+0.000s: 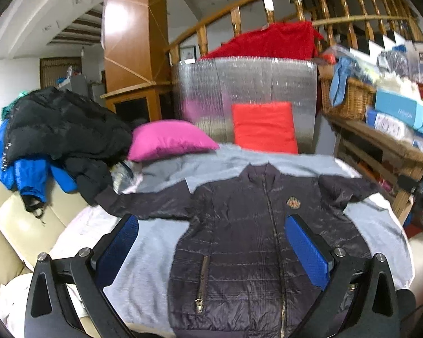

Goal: Fold large clothes
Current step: 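Grasp the jacket sleeve cuff with the right gripper and lift it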

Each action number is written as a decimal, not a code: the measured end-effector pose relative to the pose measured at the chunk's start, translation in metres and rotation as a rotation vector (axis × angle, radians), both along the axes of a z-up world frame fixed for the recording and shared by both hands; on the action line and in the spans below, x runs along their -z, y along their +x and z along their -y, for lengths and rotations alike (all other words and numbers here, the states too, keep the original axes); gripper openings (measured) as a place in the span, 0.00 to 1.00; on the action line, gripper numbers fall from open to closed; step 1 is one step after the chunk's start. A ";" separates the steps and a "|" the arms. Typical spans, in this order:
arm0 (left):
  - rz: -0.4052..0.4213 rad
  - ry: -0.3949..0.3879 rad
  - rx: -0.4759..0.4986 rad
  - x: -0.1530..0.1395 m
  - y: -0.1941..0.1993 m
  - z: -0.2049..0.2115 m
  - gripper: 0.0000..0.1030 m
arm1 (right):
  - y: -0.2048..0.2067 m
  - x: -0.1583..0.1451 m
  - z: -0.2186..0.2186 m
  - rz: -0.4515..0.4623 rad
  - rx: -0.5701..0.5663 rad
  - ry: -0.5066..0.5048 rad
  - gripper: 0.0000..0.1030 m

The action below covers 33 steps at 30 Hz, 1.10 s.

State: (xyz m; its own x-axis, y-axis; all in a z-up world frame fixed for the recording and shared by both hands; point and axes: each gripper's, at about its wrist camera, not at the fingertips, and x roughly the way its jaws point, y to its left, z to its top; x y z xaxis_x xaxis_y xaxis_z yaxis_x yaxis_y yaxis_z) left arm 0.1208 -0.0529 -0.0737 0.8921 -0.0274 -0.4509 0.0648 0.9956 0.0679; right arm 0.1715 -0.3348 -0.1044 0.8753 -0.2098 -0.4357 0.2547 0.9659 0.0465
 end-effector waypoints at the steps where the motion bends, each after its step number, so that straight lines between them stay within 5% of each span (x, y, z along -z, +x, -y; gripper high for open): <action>1: -0.040 0.007 0.006 0.014 0.018 0.006 1.00 | 0.015 0.009 0.021 0.000 -0.026 0.043 1.00; 9: -0.419 -0.062 -0.011 0.148 0.153 0.023 1.00 | 0.119 0.095 0.206 0.008 -0.052 0.524 1.00; 14: -0.481 -0.095 -0.077 0.199 0.190 0.017 1.00 | 0.179 0.160 0.297 0.054 0.000 0.858 1.00; 19: -0.511 -0.090 -0.069 0.216 0.206 0.023 1.00 | 0.231 0.205 0.349 0.075 0.127 0.966 0.98; 27: -0.535 -0.114 -0.073 0.221 0.224 0.027 1.00 | 0.287 0.259 0.391 0.000 0.233 1.051 0.73; 30: -0.533 -0.119 -0.055 0.219 0.228 0.035 1.00 | 0.301 0.260 0.393 -0.019 0.248 1.021 0.56; 31: -0.534 -0.113 -0.048 0.220 0.230 0.038 1.00 | 0.303 0.261 0.394 -0.028 0.254 1.014 0.36; 33: -0.532 -0.100 -0.038 0.219 0.229 0.042 1.00 | 0.304 0.257 0.394 -0.009 0.263 1.005 0.22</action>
State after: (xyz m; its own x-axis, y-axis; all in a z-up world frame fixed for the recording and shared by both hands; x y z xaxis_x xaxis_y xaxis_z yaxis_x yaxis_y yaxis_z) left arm 0.3499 -0.0951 -0.2931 0.5430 -0.0649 -0.8372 0.0281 0.9979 -0.0592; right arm 0.4751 -0.7292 -0.3616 0.8504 0.0695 -0.5215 0.4561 0.3965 0.7967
